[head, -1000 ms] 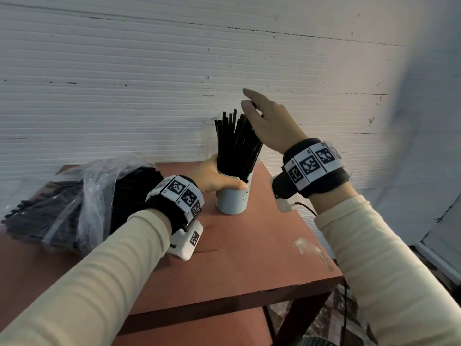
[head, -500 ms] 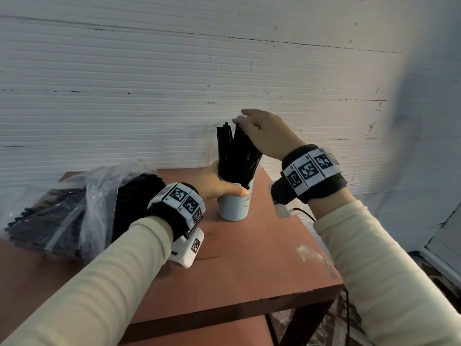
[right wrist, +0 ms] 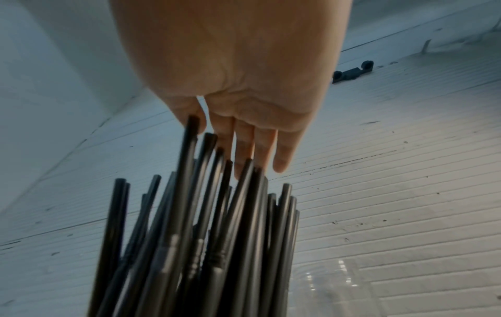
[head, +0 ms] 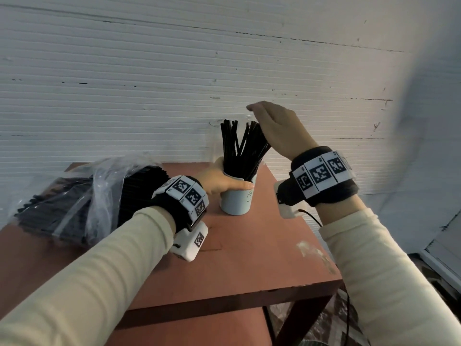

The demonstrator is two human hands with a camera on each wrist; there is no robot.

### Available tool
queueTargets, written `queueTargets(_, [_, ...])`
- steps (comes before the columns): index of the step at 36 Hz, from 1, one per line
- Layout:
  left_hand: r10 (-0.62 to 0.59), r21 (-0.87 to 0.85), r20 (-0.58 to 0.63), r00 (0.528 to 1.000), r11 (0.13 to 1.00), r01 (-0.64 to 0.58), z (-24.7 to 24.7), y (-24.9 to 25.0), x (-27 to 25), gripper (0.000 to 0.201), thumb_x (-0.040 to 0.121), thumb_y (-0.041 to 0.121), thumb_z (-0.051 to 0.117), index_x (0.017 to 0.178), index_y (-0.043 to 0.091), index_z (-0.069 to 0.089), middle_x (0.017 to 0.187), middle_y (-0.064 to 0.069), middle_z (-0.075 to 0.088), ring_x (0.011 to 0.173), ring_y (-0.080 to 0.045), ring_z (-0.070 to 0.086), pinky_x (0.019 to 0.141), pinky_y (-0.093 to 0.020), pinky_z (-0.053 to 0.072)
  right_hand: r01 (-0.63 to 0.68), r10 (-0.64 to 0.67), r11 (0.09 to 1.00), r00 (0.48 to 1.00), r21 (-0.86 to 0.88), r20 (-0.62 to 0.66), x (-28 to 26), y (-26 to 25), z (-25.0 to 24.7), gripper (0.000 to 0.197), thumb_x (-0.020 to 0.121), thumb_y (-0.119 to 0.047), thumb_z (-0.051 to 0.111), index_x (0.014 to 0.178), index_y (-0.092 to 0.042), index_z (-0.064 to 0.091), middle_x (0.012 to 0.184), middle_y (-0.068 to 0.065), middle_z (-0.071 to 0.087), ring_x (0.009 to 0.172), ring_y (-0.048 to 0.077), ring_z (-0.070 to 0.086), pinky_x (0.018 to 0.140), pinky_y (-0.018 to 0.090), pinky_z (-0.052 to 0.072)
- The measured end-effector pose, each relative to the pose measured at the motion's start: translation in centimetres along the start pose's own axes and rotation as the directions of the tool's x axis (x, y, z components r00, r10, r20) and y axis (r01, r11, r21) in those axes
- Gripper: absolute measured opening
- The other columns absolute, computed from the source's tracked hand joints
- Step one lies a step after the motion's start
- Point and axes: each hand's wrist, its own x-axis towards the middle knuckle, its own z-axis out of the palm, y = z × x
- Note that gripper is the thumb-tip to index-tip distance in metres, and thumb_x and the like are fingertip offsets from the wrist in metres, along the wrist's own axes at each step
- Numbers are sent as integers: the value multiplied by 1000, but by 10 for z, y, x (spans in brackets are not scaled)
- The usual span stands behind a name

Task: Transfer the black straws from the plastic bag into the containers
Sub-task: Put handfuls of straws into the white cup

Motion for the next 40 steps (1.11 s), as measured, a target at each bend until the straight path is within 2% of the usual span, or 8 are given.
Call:
queueTargets(4, [-39, 1, -27, 999, 999, 39, -4, 6, -14, 120, 43, 44, 96, 144, 22, 35, 134, 2, 56, 125, -19, 54, 107, -43, 45, 175, -183, 982, 971, -68, -155, -8, 1, 4, 32, 94, -17, 52, 125, -11, 59, 130, 4, 51, 117, 10, 48, 88, -3, 26])
queueTargets(8, [-29, 121, -170, 985, 991, 50, -22, 12, -37, 96, 75, 22, 83, 152, 17, 26, 147, -6, 43, 131, -20, 46, 101, -25, 36, 307, -324, 946, 892, -102, -316, -27, -16, 11, 33, 87, -9, 52, 118, -8, 59, 124, 10, 49, 115, 23, 48, 98, 23, 37])
queueTargets(13, [189, 250, -445, 876, 965, -81, -63, 18, -84, 23, 83, 14, 66, 103, 26, 67, 95, 9, 65, 88, -10, 63, 70, -16, 44, 418, -422, 904, 831, -93, -362, -46, -43, 28, 21, 85, -9, 52, 102, -5, 63, 104, 8, 57, 98, 23, 56, 86, 30, 46])
queueTargets(19, [192, 363, -641, 744, 929, 73, -120, -5, -131, 15, 77, 22, 70, 87, 31, 66, 84, 6, 56, 77, -16, 55, 77, -30, 44, 407, -389, 906, 909, 116, -151, -55, -69, 75, 12, 88, -8, 55, 94, -7, 65, 92, 1, 61, 87, 12, 56, 82, 21, 47])
queueTargets(25, [-49, 370, -556, 830, 879, 300, -146, -43, -152, 48, 45, 61, 65, 91, 52, 54, 113, -7, 56, 96, -26, 60, 91, -45, 52, 239, -273, 958, 931, 158, 244, -54, -93, 121, 18, 91, -16, 59, 106, -9, 68, 104, 2, 64, 99, 15, 57, 89, 25, 44])
queueTargets(31, [33, 355, -503, 864, 919, 172, -149, -58, -160, 43, 80, 2, 61, 104, 38, 57, 92, -16, 67, 74, -34, 62, 67, -44, 54, 323, -304, 946, 835, 38, 458, -51, -113, 155, 22, 91, -19, 58, 107, -9, 69, 111, 6, 65, 101, 20, 58, 80, 20, 38])
queueTargets(34, [66, 335, -535, 843, 932, 140, -156, -62, -161, 45, 78, 0, 57, 97, 42, 58, 92, -21, 68, 71, -39, 64, 57, -50, 54, 371, -283, 927, 792, -58, 541, -51, -119, 173, 27, 91, -22, 59, 114, -10, 66, 120, 9, 58, 111, 24, 54, 91, 27, 39])
queueTargets(40, [65, 221, -564, 823, 972, 75, -166, -58, -163, 43, 81, -7, 56, 93, 34, 60, 80, -24, 60, 52, -19, 42, 46, -24, 31, 334, -201, 932, 801, -142, 563, -48, -121, 186, 35, 90, -26, 61, 120, -9, 53, 120, 11, 50, 108, 28, 53, 82, 31, 41])
